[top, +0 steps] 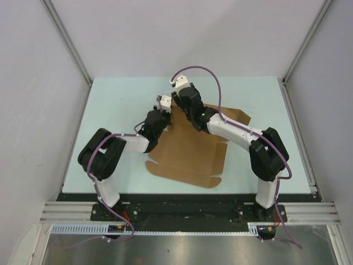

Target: Fold the paper box

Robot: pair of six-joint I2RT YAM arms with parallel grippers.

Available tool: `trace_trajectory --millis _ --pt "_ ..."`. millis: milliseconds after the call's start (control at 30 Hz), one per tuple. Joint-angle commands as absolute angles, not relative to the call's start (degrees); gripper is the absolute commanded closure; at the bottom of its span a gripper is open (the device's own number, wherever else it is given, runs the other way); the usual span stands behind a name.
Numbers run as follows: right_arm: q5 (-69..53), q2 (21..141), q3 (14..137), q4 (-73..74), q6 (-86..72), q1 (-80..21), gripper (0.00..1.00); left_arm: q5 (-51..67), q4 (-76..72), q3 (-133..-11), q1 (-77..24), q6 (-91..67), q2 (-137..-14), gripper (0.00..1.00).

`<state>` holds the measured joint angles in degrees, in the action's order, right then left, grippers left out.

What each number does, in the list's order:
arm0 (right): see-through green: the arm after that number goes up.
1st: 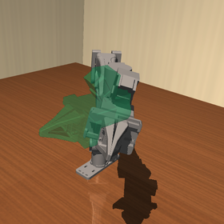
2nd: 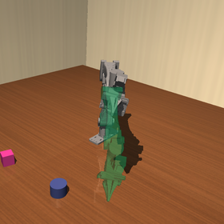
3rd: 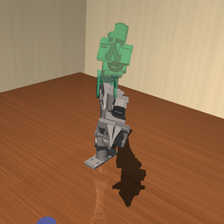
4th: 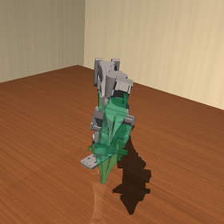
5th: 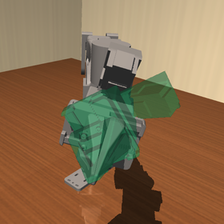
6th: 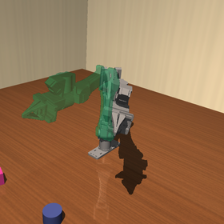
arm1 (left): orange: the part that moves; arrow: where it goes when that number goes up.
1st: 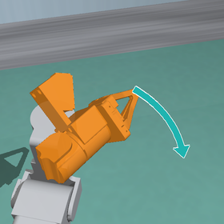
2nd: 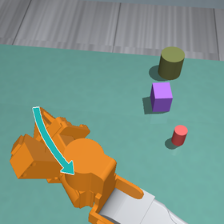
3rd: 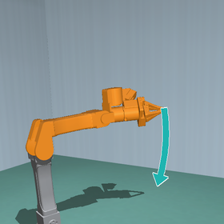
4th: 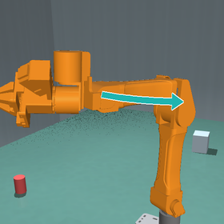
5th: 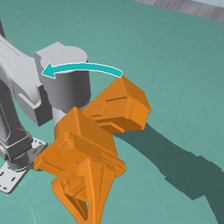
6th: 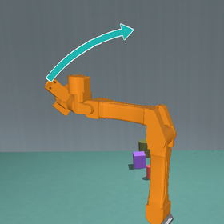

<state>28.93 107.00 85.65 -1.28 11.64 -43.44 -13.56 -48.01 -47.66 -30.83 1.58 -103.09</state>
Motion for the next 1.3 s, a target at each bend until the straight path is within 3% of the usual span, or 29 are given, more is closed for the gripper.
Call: trace_trajectory --millis 0,67,200,300,467,667,767,967,1267 --pt "29.6 106.0 85.6 -0.9 11.9 -43.9 0.46 -14.0 -44.8 -47.8 -30.2 3.4 -100.2 0.72" --pt "29.4 105.8 85.6 -1.1 12.0 -43.8 0.46 -12.2 -43.3 -47.8 -30.1 3.7 -99.6 0.65" --pt "29.4 105.7 85.7 -1.3 12.0 -43.6 0.46 -8.3 -41.8 -46.4 -29.4 1.7 -98.1 0.4" --pt "29.2 105.9 85.6 -1.3 11.6 -43.4 0.46 -5.5 -41.9 -45.8 -28.7 0.4 -97.6 0.36" --pt "28.7 106.0 85.5 -1.7 11.2 -43.6 0.46 -1.9 -46.1 -43.8 -27.5 -8.9 -97.4 0.44" --pt "28.6 106.0 85.5 -1.8 11.2 -43.9 0.46 -3.7 -51.8 -40.8 -27.3 -19.7 -98.2 0.42" --pt "28.5 106.0 85.4 -2.0 11.2 -43.8 0.46 -6.8 -53.6 -39.9 -27.3 -23.1 -98.6 0.45" --pt "27.9 106.1 85.6 -3.1 11.1 -43.8 0.46 -11.0 -45.0 -45.3 -27.3 -31.5 -102.1 0.55" --pt "27.5 106.3 85.5 -3.3 10.9 -43.8 0.46 -12.5 -40.9 -50.4 -27.5 -35.2 -106.3 0.56"
